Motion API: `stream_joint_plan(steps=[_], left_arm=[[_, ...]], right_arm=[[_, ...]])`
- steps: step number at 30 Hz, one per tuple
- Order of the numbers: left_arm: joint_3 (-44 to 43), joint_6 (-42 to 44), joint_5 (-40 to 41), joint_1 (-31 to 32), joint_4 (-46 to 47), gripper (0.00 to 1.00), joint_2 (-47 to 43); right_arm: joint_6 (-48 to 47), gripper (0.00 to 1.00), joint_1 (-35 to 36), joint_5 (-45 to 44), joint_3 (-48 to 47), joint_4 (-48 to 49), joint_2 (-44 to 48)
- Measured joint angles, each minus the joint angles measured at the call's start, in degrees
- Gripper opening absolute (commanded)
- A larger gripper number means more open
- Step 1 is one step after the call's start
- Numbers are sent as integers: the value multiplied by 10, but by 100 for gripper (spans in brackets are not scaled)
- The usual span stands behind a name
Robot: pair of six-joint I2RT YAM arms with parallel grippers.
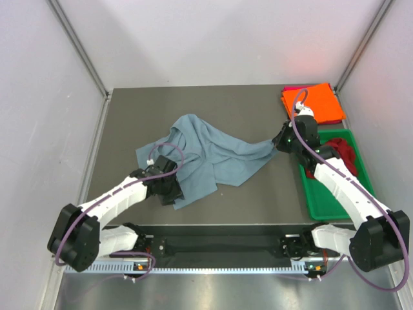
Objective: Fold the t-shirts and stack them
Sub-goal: Flatten the tshirt out
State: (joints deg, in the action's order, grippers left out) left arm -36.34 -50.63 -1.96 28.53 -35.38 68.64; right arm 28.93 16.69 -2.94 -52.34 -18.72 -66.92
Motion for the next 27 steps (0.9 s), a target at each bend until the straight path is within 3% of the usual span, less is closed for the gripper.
stream_joint_plan(steps=[10,17,18,23,27], left_arm=[[58,-72,43,16,19,48,-40],[74,-86,45,17,46,40,-40],[76,-87,45,17,53,38,-41],[92,-93,39,18,92,1,-43],[70,-79,35,20,76,0,-26]], right_arm=[[1,0,0,3,14,2,2],[1,0,0,3,23,3,5],[1,0,0,3,26,3,5],[1,0,0,2,30,2,7],[1,0,0,-1,32,-1,11]])
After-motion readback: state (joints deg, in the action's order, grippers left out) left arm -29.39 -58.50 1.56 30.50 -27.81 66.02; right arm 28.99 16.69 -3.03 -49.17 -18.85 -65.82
